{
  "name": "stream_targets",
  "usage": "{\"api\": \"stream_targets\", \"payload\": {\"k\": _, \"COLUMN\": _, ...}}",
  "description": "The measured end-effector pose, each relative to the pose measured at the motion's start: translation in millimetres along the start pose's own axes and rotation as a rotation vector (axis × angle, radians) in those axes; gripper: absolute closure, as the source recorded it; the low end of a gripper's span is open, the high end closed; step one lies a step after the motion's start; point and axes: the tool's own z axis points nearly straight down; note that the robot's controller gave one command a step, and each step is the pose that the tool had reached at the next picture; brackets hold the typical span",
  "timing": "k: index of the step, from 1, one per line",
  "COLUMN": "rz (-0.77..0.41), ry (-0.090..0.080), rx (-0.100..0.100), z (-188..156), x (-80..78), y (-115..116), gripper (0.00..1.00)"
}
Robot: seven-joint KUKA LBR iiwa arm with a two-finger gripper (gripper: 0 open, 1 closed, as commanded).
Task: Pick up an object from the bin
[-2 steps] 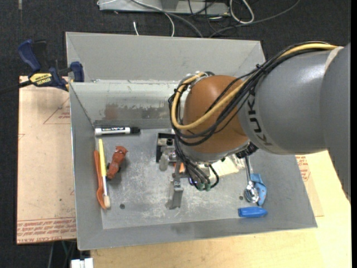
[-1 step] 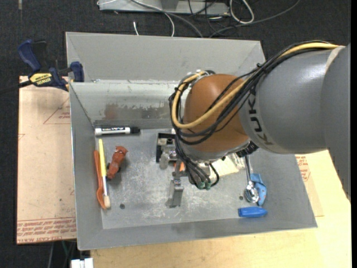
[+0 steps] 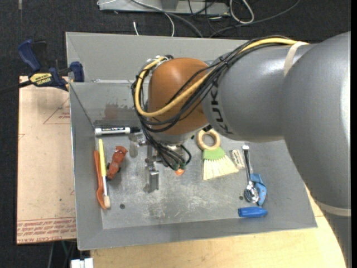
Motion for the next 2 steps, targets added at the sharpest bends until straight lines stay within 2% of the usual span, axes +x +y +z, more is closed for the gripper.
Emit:
{"api": "stream_targets", "payload": {"k": 1, "rz": -0.038, "ry": 0.002, "rx": -0.002, "z": 11, "x": -16.3, "y": 39, "gripper": 0.0}}
{"api": "stream_targets", "payload": {"k": 2, "rz": -0.346, "ry": -0.005, "rx": -0.003, "z": 1, "x": -51.7, "y": 49, "gripper": 0.0}}
